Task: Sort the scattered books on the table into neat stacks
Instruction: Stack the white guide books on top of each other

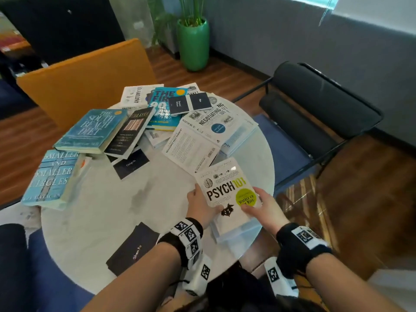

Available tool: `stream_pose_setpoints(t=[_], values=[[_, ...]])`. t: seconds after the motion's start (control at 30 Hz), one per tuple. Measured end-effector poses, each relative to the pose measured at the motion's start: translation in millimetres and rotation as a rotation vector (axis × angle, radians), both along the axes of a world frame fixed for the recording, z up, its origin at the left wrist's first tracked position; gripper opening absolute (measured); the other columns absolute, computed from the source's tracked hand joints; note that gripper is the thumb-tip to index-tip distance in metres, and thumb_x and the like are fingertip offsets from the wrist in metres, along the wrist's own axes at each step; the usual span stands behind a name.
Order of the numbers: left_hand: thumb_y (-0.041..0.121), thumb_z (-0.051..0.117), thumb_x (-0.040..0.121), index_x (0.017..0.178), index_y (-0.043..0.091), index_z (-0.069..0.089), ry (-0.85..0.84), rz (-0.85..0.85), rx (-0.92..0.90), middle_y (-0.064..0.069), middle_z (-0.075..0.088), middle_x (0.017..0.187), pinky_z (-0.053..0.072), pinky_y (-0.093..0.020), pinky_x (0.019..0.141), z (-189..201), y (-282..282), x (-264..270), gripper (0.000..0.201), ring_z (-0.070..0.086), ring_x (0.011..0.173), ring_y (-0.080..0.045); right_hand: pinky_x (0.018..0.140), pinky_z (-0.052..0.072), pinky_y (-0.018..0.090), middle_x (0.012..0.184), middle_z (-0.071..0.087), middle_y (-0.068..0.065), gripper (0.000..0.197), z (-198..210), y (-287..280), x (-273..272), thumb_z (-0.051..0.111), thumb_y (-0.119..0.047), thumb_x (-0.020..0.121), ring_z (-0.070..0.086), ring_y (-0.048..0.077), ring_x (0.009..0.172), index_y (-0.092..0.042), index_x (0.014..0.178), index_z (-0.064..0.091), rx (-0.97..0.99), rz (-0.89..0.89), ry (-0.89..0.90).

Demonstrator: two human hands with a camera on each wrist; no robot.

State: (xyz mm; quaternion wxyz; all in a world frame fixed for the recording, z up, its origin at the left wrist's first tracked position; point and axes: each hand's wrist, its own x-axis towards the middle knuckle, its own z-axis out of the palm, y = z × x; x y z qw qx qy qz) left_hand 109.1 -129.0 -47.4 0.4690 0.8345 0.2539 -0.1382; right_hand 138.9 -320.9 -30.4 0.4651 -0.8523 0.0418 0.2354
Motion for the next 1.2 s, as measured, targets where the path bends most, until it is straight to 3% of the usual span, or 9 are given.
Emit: stream_pose_setpoints(t=[0.1,0.2,0.37,0.47,0.53,0.67,1.03,1.13,1.2], values=[[0.030,0.078,0.068,0.139,0.018,0.035,0.011,-0.037,0.118,-0.007,0.052,0.133,0.041,-0.042,0.104,-5,-3,-1,0.083,0.049,0.121,-0.027,0.092,0.051,0.041,0.107,0.063,0.004,0.054,-11,0,-3,0.073,-0.046,0.071,0.061,0.026,0.102,-0.028,0.119,0.059,-0.205,0.063,-0.061],[0.032,0.075,0.073,0.146,0.017,0.028,0.022,-0.075,0.186,-0.009,0.052,0.136,0.038,-0.046,0.106,-9,-5,-5,0.088,0.048,0.125,-0.033,0.092,0.041,0.040,0.111,0.058,0.008,0.044,-9,1,-7,0.066,-0.044,0.083,0.048,0.032,0.108,-0.028,0.122,0.054,-0.377,0.148,-0.069],[0.051,0.078,0.070,0.154,0.022,0.016,-0.007,-0.226,0.214,-0.005,0.024,0.155,0.024,-0.040,0.113,9,-15,-30,0.107,0.025,0.138,-0.029,0.104,0.038,0.041,0.132,0.048,0.012,0.088,-2,-3,-10,0.066,-0.037,0.084,0.041,0.031,0.125,-0.020,0.153,0.014,-0.387,0.332,-0.116],[0.042,0.083,0.065,0.154,0.024,0.005,0.080,-0.388,0.311,-0.009,-0.003,0.160,0.024,-0.039,0.114,15,-24,-49,0.120,0.015,0.140,-0.032,0.105,0.041,0.039,0.146,0.030,0.007,0.095,4,-9,-17,0.069,-0.027,0.073,0.032,0.029,0.130,-0.028,0.152,0.016,-0.449,0.534,-0.136],[0.027,0.078,0.070,0.154,0.025,0.000,0.073,-0.404,0.362,-0.011,-0.007,0.160,0.026,-0.038,0.114,13,-27,-53,0.114,0.014,0.141,-0.032,0.098,0.048,0.041,0.147,0.025,0.005,0.091,1,-11,-20,0.067,-0.015,0.072,0.035,0.029,0.127,-0.032,0.148,0.021,-0.502,0.572,-0.160],[0.017,0.074,0.074,0.153,0.026,0.004,0.053,-0.356,0.360,-0.009,-0.001,0.161,0.028,-0.035,0.112,11,-28,-53,0.106,0.016,0.140,-0.028,0.093,0.052,0.044,0.140,0.030,0.007,0.083,-8,-8,-21,0.061,-0.002,0.078,0.046,0.030,0.121,-0.033,0.145,0.024,-0.533,0.555,-0.221],[0.013,0.072,0.070,0.150,0.025,0.015,0.017,-0.247,0.315,0.002,0.036,0.141,0.041,-0.033,0.101,8,-35,-59,0.100,0.035,0.119,-0.021,0.085,0.055,0.042,0.127,0.040,0.006,0.073,-10,-11,-18,0.059,-0.005,0.080,0.056,0.029,0.107,-0.033,0.140,0.028,-0.526,0.577,-0.267],[0.027,0.075,0.068,0.148,0.031,0.015,0.051,-0.268,0.343,0.005,0.038,0.141,0.045,-0.034,0.097,13,-31,-57,0.099,0.038,0.121,-0.019,0.083,0.056,0.040,0.125,0.043,0.004,0.076,2,-10,-10,0.069,-0.028,0.073,0.056,0.025,0.106,-0.035,0.137,0.029,-0.552,0.628,-0.213],[0.054,0.074,0.065,0.147,0.036,0.017,0.107,-0.319,0.379,0.008,0.042,0.140,0.043,-0.035,0.097,22,-24,-54,0.101,0.040,0.123,-0.018,0.090,0.052,0.041,0.127,0.046,0.001,0.079,16,-8,3,0.068,-0.056,0.066,0.049,0.022,0.115,-0.039,0.134,0.033,-0.608,0.693,-0.177]])
